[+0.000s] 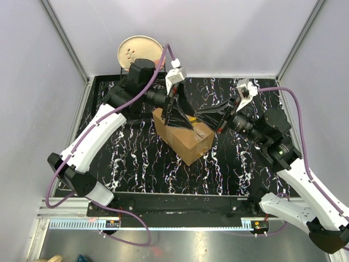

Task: Unpack the express box
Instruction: Adjust the knife.

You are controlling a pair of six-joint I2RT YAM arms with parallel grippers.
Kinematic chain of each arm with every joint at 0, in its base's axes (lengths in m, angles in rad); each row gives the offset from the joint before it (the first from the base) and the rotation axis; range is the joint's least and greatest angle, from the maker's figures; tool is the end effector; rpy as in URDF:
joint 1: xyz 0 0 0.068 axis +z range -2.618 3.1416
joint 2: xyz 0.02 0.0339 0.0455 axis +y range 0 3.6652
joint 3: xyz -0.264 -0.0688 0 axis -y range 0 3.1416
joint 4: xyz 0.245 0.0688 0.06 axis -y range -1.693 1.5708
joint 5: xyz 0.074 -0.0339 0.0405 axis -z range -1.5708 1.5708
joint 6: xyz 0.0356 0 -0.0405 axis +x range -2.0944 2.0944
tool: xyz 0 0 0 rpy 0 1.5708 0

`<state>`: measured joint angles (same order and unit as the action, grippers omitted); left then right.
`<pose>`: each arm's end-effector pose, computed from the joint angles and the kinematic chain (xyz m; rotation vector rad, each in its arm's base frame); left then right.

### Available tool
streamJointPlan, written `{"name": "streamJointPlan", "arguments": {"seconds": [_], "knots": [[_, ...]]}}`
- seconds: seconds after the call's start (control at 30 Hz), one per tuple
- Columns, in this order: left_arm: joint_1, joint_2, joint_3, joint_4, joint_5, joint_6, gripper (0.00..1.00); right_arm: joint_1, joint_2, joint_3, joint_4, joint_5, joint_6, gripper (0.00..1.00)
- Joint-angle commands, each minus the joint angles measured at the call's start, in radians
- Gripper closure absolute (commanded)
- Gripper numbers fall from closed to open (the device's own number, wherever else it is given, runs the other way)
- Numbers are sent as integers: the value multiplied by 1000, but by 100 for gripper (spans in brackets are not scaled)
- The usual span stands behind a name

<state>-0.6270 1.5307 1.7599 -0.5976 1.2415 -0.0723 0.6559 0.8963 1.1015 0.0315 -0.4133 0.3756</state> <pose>0.2346 -0.2116 0.4606 1.3491 1.4975 -1.6409 0.1390 0.1250 0.4534 -0.5647 1.3343 1.1322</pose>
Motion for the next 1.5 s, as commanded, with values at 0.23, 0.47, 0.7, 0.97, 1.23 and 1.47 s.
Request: {"name": "streamJointPlan", "arguments": {"seconds": [0.23,0.47,0.7,0.97,1.23,1.47], "knots": [[268,72,-6,-186,-576,442,20,-18,-175,-132,-405,407,192,100],[358,195,-65,-150,-660,457,23,-18,-232,-253,-512,620,373,100],[408,200,-163,-56,-703,494,26,-18,-151,-223,-631,720,425,100],[412,180,-240,4,-729,531,28,-27,-76,-227,-607,861,393,100],[382,105,-312,-69,-581,480,29,-133,39,-241,-455,828,359,100],[311,-10,-401,-110,-462,416,29,-142,81,-209,-404,803,345,100]]}}
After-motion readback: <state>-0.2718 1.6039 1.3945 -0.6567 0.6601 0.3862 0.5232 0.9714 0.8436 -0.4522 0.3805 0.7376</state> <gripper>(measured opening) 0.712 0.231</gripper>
